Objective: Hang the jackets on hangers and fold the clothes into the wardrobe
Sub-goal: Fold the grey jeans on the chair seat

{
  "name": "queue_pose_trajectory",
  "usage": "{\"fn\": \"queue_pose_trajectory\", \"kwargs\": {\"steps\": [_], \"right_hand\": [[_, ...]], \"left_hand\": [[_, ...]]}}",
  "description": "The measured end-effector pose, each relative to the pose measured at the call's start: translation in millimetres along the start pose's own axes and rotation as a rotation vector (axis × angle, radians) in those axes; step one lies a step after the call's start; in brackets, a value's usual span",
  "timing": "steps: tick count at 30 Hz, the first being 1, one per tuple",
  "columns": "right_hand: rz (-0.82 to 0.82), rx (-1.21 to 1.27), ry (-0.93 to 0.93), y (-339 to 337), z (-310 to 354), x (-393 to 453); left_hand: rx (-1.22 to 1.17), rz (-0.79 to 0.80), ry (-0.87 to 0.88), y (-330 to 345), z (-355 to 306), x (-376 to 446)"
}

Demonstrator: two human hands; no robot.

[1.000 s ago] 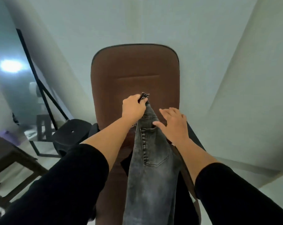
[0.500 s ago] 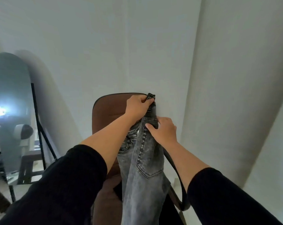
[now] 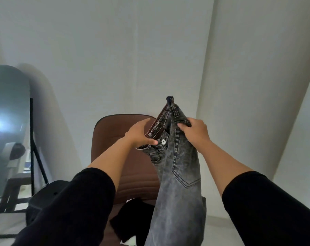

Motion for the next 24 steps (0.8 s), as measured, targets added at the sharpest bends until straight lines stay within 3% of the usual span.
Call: {"fn": "queue_pose_trajectory", "kwargs": {"steps": [8, 11, 15, 21, 24], "right_hand": [[0.075, 0.042, -0.039, -15.5, -7.1, 9.5], [0.055, 0.03, -0.01, -24.9, -17.3, 12.2], [0.044, 0.028, -0.03, -32.4, -25.7, 11.9], [0.388, 0.136, -0.012, -2.4, -28.0, -9.7], [0.241, -0.001, -0.048, -3.9, -24.4, -6.9]], "left_hand": [[-0.317, -0.144, 0.133, -0.9, -58.7, 15.0], [-0.277, -0.229, 0.132, -7.6, -69.6, 20.7], [-0.176, -0.228, 0.152, -7.2, -81.5, 19.8], [-0.109, -0.269, 0.157, -8.3, -84.2, 15.9], [-0.129, -0.2, 0.175, -4.3, -85.6, 8.1]]}}
Point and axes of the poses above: each hand's wrist, its own x-axis towards the middle knuckle, its own y-axis out of the palm, z = x × y, the point moved 7 cm from there along x, towards the middle knuckle, and after that the axes turned 4 degrees about -z, right-handed, at the moved point
